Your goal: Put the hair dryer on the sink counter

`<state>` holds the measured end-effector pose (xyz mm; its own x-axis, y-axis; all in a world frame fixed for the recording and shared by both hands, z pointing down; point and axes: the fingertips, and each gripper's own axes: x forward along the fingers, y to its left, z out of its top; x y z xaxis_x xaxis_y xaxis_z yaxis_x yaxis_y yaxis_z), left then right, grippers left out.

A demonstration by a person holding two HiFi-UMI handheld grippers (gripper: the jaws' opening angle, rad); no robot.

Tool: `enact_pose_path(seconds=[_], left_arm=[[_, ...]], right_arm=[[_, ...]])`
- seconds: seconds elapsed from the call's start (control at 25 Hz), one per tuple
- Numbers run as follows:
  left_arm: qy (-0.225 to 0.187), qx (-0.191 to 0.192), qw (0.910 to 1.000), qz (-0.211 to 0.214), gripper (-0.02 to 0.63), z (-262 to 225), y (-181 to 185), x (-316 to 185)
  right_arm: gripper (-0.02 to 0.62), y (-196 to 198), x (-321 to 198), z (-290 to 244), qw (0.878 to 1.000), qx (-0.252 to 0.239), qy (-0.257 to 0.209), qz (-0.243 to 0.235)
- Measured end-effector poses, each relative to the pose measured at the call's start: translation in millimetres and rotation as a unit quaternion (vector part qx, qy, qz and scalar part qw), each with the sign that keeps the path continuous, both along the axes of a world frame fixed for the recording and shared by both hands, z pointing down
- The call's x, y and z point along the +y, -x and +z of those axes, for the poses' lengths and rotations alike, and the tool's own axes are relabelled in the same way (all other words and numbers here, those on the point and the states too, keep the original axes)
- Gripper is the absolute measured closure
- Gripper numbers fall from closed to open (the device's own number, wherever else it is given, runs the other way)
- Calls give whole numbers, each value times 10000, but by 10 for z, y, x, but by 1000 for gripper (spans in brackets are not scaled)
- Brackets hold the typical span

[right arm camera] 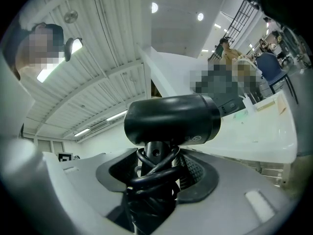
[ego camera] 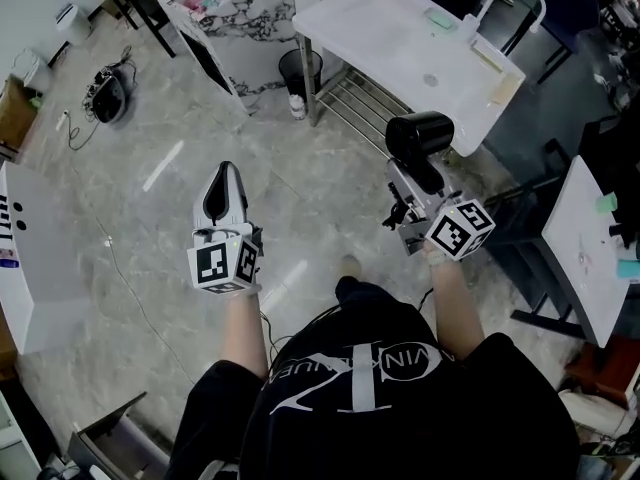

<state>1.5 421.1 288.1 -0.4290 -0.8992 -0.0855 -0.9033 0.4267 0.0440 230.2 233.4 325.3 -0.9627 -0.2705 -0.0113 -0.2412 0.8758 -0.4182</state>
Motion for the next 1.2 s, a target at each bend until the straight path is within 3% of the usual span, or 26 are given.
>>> enact_pose_path(seconds=[0.4, 0.72, 1.0, 1.2], left_arm=[[-11, -9, 10000, 2, 606, 18, 314, -1046], [174, 74, 9998, 69, 606, 161, 619, -1504], [187, 116, 9986, 481, 606, 263, 1152, -2255], [192, 34, 9967, 790, 606, 109, 1781, -2804]], right_arm=[[353, 476, -954, 49, 9996, 145, -33, -242], [353, 777, -1401, 154, 9994, 240, 168, -184], [353, 1270, -1923, 265, 9992, 291, 278, 50], [353, 1822, -2304, 205, 9986, 247, 358, 306]])
